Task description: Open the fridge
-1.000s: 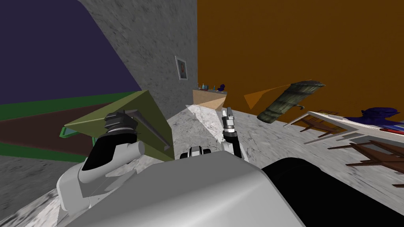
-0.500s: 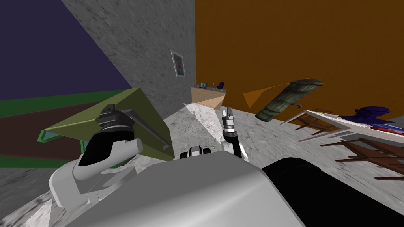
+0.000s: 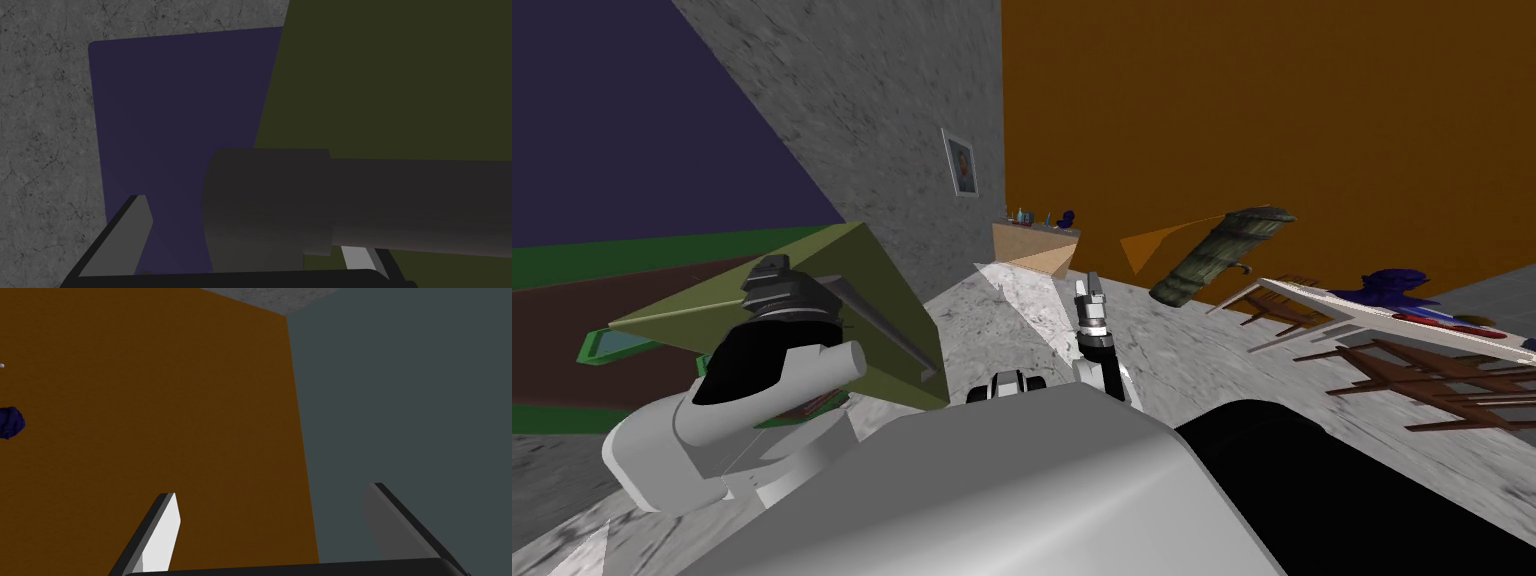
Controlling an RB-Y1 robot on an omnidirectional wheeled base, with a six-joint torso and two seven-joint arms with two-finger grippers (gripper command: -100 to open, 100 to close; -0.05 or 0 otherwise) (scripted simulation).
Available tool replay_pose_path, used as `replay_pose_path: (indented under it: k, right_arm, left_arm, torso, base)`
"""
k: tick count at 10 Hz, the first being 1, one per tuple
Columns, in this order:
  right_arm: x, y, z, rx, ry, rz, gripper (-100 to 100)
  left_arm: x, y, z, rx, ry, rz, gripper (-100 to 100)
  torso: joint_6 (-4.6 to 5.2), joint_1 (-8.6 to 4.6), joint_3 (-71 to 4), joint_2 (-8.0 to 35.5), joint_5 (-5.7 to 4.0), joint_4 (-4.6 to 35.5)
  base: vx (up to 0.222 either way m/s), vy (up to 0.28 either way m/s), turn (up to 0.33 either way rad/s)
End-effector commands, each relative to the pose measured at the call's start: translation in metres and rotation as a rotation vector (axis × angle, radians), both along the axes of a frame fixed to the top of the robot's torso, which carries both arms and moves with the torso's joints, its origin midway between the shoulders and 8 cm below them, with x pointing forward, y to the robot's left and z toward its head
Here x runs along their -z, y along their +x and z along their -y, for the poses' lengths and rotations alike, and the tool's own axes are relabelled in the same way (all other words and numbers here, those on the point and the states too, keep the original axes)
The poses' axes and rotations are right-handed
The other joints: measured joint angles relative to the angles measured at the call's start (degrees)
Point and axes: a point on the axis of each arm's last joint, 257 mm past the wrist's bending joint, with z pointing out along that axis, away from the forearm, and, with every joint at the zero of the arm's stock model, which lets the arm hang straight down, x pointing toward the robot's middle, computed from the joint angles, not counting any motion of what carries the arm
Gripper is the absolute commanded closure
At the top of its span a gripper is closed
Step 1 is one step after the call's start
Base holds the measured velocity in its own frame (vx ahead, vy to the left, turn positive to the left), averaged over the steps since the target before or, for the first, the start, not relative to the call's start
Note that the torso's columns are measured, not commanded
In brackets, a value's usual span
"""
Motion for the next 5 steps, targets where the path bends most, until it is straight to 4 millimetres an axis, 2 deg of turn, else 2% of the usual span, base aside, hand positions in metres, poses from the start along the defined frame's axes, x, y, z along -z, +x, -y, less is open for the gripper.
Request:
replay_pose_path:
  k: [1,3,4,5]
  right_arm:
    - [0.000,0.000,0.000,0.000,0.000,0.000,0]
    - [0.000,0.000,0.000,0.000,0.000,0.000,0]
    - [0.000,0.000,0.000,0.000,0.000,0.000,0]
    - [0.000,0.000,0.000,0.000,0.000,0.000,0]
  left_arm:
    - [-0.013,-0.001,-0.003,-0.017,0.000,0.006,-100]
    - [-0.027,-0.002,-0.008,-0.040,0.004,0.015,-100]
    - [-0.027,-0.002,-0.009,-0.041,-0.001,0.012,-100]
    - [-0.014,0.000,-0.009,-0.041,-0.017,-0.015,-100]
  torso:
    - [-0.06,0.09,0.05,0.03,0.06,-0.02]
    - [0.00,0.12,0.01,0.12,-0.14,0.16]
    - [0.00,-0.01,-0.03,0.17,-0.34,0.30]
    - [-0.06,-0.14,0.00,0.18,-0.39,0.33]
  base:
    - [-0.025,-0.007,-0.056]
    - [-0.052,-0.009,-0.092]
    - [-0.038,0.004,-0.036]
    - [-0.010,0.008,0.000]
